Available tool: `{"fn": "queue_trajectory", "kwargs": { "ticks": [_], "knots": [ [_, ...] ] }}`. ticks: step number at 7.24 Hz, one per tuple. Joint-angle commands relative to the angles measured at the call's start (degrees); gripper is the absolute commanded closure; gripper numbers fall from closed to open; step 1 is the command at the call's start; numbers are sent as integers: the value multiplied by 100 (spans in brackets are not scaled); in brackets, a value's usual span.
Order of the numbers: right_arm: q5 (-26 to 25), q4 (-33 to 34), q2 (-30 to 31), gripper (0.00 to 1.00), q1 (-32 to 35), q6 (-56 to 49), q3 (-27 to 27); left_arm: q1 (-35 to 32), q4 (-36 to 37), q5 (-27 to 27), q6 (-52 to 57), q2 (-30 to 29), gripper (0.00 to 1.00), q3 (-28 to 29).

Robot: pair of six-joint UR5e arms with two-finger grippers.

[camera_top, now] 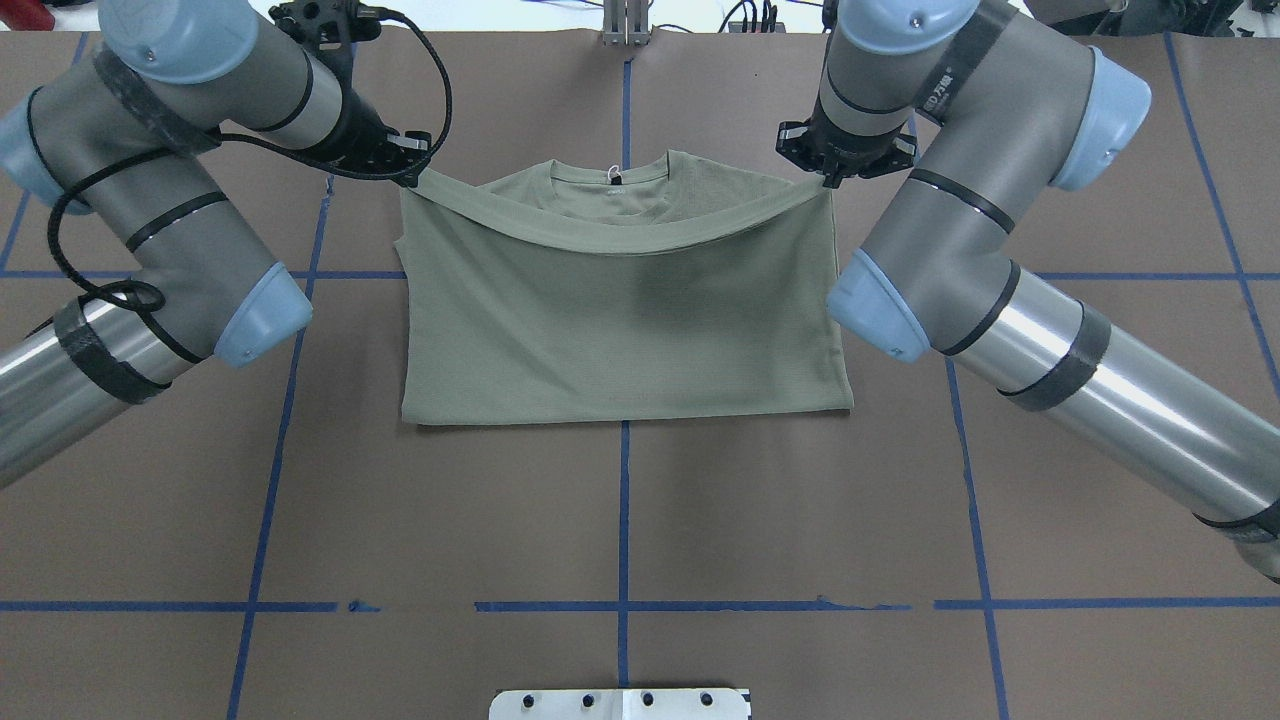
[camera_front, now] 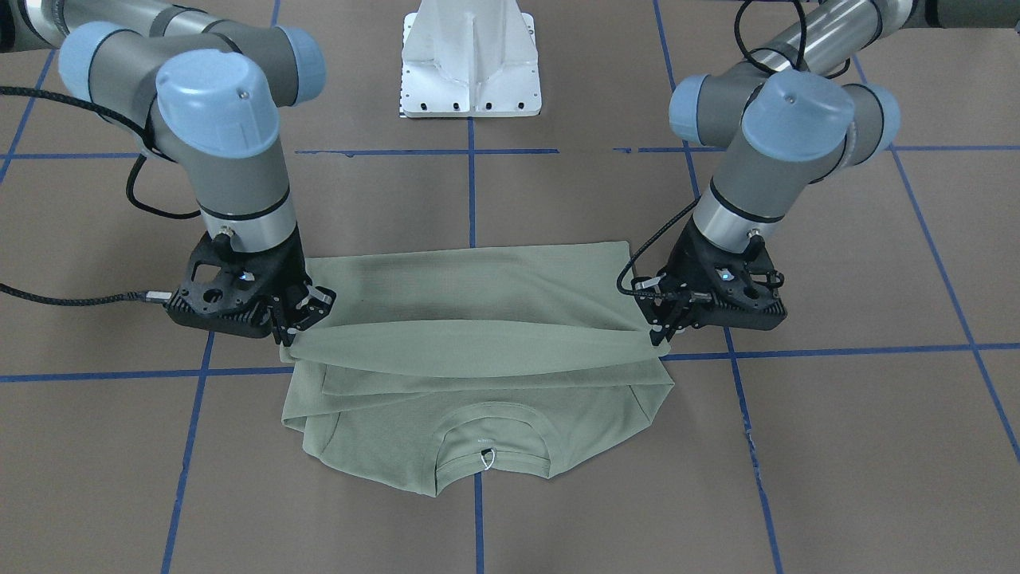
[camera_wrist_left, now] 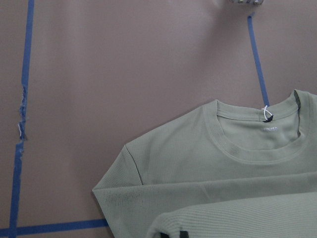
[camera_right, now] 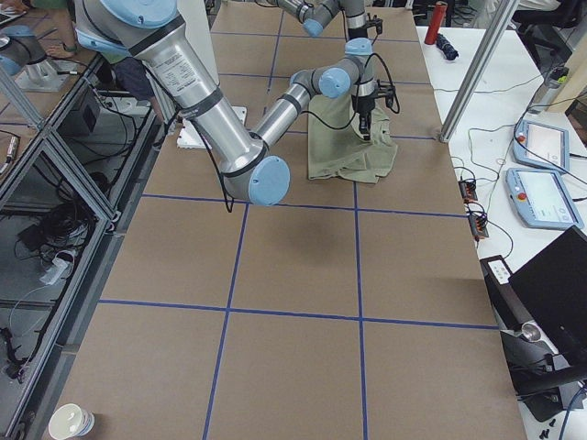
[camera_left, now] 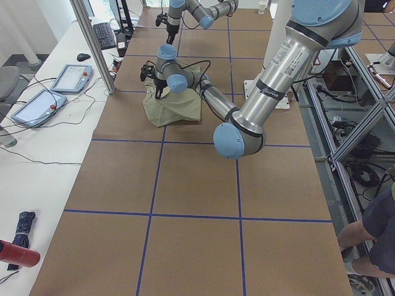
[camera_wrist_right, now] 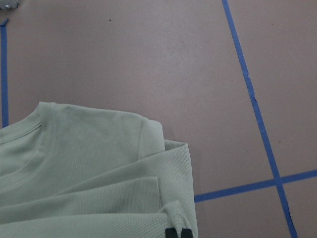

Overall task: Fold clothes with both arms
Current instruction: 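Lay the hem down near the collar and open both grippers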

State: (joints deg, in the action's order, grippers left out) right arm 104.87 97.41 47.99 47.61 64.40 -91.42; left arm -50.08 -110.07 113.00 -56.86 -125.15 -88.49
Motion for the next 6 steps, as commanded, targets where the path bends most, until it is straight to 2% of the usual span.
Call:
{"fn": "queue_trajectory", "kwargs": {
  "ticks": [1,2,3,5,6],
  "knots": [
    [-28,-1068,-211,100,64,-111,1234,24,-574,-296,26,-211,100,874],
    [-28,-1475,-220,100,64,-120,1667,85,-916,-296,26,-203,100,1182],
    [-37,-1549,-237,100,56,-155,1836,199,-1215,-305,17,-185,100,1446],
    [-37,-1567,-238,100,47,-199,1855,428,-1324,-638,26,-185,100,1554],
    [-37,-1576,-238,100,29,-199,1882,429,-1324,-639,35,-185,100,1537]
  ]
}}
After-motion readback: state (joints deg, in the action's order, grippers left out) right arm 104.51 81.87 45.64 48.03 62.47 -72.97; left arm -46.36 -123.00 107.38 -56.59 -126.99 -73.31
